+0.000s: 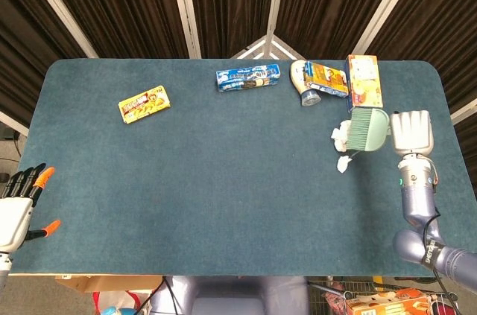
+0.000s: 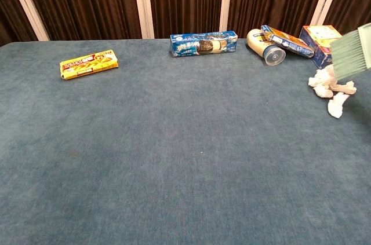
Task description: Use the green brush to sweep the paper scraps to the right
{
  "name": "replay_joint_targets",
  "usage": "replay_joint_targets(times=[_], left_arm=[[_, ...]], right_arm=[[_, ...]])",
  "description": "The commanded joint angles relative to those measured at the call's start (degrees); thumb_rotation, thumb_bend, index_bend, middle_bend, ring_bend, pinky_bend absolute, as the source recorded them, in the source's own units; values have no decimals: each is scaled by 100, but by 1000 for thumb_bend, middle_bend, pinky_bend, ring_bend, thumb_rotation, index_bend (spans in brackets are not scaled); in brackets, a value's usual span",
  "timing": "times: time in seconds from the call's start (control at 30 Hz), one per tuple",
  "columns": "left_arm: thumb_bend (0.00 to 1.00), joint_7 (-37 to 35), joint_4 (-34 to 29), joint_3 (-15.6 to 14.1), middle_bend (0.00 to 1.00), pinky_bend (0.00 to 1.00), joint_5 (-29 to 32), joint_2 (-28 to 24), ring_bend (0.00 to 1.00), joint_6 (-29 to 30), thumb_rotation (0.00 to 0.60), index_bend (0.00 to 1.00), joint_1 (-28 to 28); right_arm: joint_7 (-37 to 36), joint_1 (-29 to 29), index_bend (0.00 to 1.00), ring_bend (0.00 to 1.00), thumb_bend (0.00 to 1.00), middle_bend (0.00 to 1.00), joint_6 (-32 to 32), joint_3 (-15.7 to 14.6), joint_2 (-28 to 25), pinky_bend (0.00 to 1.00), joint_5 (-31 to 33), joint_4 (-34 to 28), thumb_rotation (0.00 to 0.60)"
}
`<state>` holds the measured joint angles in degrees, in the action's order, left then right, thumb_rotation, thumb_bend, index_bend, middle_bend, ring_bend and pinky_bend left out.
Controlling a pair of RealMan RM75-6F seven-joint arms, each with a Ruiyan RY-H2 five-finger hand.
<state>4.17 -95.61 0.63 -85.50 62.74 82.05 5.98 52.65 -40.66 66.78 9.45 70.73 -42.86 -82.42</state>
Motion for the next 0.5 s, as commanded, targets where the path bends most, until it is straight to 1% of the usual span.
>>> replay_joint_targets(times=[0.03,0.13,0.27,0.37,0.5], left_arm=[[51,-5,-2,-4,0,0,-9,1,0,2,600,0,-1],[51,-9,-5,-11,0,0,-36,1,0,16,600,0,-4],[51,0,4,-15,0,0,-46,6,0,30,600,0,-10],[51,13,11,-13,0,0,-33,13,0,22,600,0,-9],[51,41,17,-11,0,0,-19,23,0,8,600,0,-5]], right_arm=[[-393,115,833,1000,660,963,197,62,-354,986,-490,-680,600],[-634,219,833,1000,660,963,308,-33,-525,986,-965,-1223,600],[-920,374,833,1000,661,963,367,-214,-503,987,-1381,-1777,600],[-996,478,833,1000,660,963,388,-402,-353,986,-1617,-2065,600],[-1060,542,833,1000,660,963,355,-579,87,986,-1798,-2255,600]])
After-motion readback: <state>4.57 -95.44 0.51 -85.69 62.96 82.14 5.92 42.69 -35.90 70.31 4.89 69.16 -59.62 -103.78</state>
